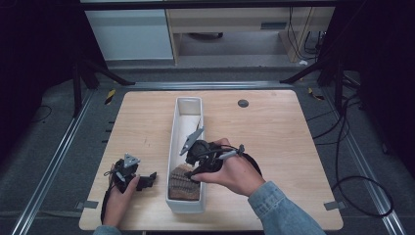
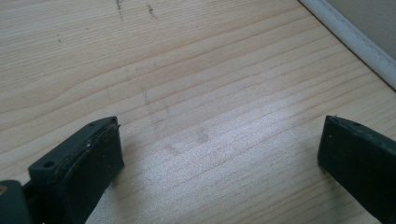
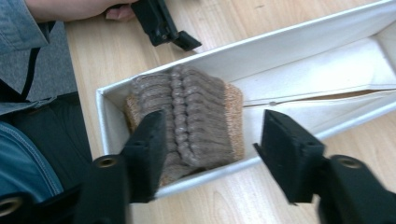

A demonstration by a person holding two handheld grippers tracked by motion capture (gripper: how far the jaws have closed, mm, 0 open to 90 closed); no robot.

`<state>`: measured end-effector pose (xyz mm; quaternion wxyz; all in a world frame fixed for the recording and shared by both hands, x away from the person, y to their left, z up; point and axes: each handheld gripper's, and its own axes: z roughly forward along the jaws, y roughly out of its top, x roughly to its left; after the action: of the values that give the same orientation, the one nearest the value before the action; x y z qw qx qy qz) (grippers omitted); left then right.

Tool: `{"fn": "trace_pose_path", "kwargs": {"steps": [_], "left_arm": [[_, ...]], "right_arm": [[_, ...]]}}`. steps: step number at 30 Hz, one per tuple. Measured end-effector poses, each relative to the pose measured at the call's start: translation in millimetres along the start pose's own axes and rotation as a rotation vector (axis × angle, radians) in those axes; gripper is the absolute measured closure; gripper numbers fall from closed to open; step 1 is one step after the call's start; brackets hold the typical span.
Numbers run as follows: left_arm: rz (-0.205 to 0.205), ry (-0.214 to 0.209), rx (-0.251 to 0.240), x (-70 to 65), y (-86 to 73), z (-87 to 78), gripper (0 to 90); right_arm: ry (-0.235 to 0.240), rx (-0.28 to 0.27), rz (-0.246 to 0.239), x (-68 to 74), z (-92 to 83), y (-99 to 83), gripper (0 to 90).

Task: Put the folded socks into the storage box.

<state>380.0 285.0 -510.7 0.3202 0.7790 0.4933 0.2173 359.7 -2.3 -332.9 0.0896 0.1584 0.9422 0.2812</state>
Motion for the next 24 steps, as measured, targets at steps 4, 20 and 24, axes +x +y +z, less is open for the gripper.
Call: {"fn": "trace_pose_path", "kwargs": {"steps": [4, 20, 24], "left_arm": [[0.000, 0.000, 0.000, 0.0, 0.0, 0.0, 0.0], [0.000, 0.000, 0.000, 0.0, 0.0, 0.0, 0.0], [0.000, 0.000, 0.000, 0.0, 0.0, 0.0, 0.0]], "right_arm": [[-0.012, -0.032, 0.011, -7.7, -5.8, -1.6, 65.6], [0.060, 0.041, 0.036, -9.1, 37.5, -0.2, 90.0], [0.097, 0.067, 0.026, -3.5, 48.0, -4.0, 90.0]]}}
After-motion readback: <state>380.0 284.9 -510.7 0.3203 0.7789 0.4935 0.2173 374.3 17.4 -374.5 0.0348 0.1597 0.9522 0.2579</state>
